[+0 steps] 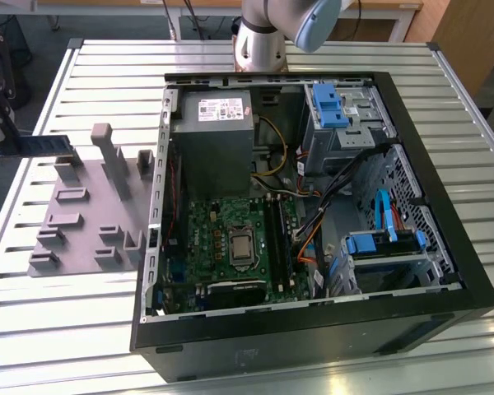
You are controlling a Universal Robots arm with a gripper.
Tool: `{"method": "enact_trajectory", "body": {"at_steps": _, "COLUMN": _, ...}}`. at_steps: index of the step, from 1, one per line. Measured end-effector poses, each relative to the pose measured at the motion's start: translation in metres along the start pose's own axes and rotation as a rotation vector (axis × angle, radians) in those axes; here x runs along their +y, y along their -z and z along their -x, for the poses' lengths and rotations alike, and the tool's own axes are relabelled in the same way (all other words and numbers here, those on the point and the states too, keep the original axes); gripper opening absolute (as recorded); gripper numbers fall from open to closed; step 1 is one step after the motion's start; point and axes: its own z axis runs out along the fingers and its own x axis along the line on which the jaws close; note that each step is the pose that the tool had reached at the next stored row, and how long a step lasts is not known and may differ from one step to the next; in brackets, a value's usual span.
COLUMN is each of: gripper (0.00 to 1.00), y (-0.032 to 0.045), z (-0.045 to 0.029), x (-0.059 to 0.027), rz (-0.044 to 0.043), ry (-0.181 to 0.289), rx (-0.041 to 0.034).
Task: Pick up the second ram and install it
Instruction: 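Pick up the second ram and move it above second insertion slot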
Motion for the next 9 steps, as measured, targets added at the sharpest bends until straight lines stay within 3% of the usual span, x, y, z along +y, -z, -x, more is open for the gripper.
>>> {"method": "enact_trajectory", "body": {"at_steps": 9, "gripper": 0.14, "y": -0.0001, "z": 0.0001, "x": -0.007, "rz": -0.0001, "ry": 0.0, "rx": -0.0001}}
